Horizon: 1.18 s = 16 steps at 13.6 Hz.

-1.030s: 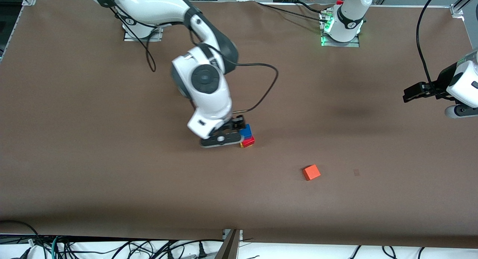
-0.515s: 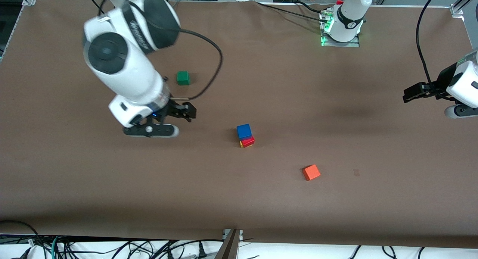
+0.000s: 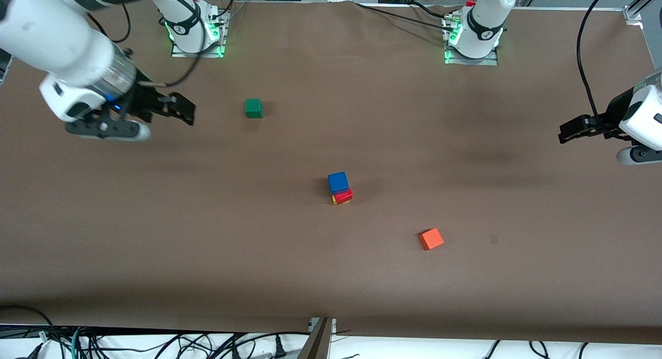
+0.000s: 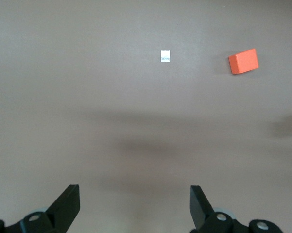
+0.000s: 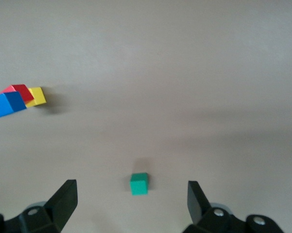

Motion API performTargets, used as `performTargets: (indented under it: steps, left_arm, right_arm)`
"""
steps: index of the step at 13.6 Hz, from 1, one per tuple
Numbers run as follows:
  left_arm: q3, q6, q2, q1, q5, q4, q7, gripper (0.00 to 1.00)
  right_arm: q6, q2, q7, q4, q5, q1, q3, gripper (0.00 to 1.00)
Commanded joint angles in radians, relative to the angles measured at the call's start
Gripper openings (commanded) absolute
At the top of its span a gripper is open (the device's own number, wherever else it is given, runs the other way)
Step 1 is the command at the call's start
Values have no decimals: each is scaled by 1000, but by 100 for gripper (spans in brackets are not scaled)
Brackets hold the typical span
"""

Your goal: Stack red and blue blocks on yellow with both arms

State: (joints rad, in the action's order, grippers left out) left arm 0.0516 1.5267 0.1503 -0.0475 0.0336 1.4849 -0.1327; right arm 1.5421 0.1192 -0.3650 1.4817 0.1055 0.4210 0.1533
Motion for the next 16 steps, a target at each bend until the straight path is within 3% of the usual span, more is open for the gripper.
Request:
performTargets:
  steps: [1,8,11,16]
  left_arm:
    - [5,-7,14,1,22,-31,8,100]
    - [7,-7,14,-2,22,-34,39,100]
    - [7,-7,14,-2,20,-35,39,100]
    - [7,-7,14,-2,20,-35,39,100]
  right_arm:
    - [-26,-70,98,74,7,-94,-26,100]
    - [-53,-84,161,66,-32,-134,-15,100]
    - [-53,-84,189,55,-90,-134,-17,100]
    - [-54,-81,205,55,-87,-134,-15,100]
